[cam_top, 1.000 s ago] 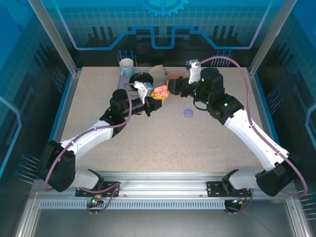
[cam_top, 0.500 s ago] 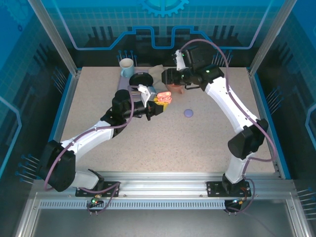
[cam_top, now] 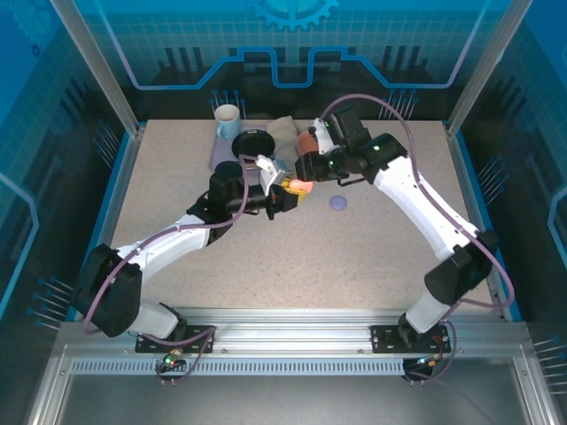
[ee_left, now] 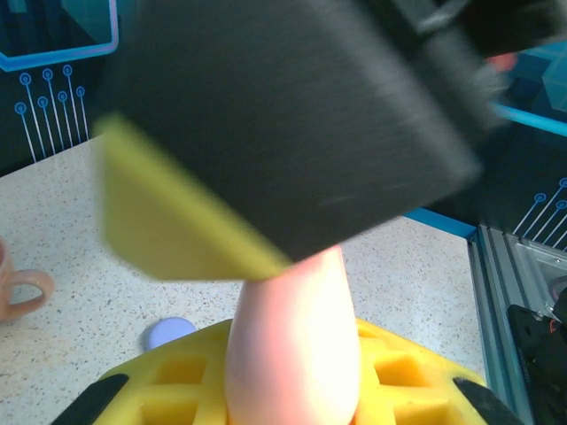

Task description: Insert wireless bluetooth earbuds into charging case

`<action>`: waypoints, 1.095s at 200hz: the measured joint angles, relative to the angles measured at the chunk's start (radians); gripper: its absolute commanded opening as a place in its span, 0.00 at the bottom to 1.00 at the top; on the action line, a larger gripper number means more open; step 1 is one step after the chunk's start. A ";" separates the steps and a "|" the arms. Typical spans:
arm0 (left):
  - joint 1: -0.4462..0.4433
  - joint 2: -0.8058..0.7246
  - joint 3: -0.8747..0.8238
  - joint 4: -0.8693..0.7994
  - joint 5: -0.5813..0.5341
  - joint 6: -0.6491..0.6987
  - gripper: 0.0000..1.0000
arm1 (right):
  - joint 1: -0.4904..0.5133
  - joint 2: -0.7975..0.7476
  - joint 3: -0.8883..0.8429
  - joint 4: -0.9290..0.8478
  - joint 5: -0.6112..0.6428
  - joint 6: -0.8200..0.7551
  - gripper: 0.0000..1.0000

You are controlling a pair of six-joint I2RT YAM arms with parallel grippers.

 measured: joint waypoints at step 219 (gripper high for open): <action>0.010 0.762 0.599 -0.701 -0.038 -0.502 0.28 | -0.142 -0.442 -0.749 0.136 0.261 0.371 0.60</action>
